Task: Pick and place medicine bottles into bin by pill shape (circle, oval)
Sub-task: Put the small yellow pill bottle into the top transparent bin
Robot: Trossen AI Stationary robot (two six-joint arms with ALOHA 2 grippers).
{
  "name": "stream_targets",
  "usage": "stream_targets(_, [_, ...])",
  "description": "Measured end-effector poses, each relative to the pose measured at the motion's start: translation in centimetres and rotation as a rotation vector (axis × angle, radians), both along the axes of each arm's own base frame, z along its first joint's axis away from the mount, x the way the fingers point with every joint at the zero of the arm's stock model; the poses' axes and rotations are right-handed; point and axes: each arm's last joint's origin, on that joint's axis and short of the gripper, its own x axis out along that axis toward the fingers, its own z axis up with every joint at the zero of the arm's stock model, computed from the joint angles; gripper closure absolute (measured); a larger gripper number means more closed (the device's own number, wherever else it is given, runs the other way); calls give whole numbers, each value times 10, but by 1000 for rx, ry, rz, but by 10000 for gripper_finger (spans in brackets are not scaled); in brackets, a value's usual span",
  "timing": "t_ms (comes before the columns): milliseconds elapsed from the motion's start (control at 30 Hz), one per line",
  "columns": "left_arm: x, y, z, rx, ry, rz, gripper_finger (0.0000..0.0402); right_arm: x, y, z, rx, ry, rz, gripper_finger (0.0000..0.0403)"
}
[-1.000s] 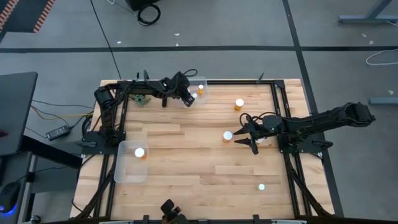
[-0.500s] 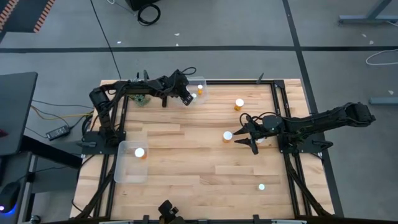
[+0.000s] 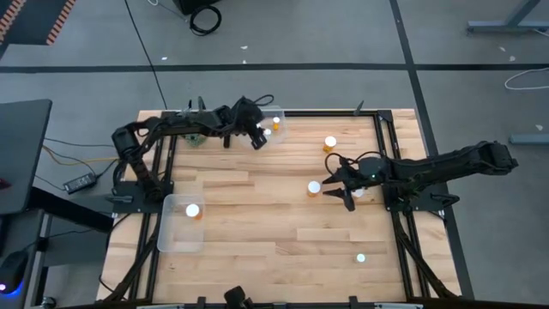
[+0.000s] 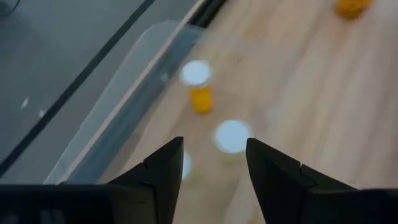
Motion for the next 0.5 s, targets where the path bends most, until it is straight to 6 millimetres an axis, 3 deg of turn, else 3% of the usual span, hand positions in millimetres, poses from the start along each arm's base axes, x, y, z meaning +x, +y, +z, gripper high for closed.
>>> stream_targets(233, [6,-26,13,10,-2,-122,227,7,7,31,9,78,30,217])
stream_targets(500, [9,-48,10,-51,48,-206,229,22,43,45,4,185,106,217])
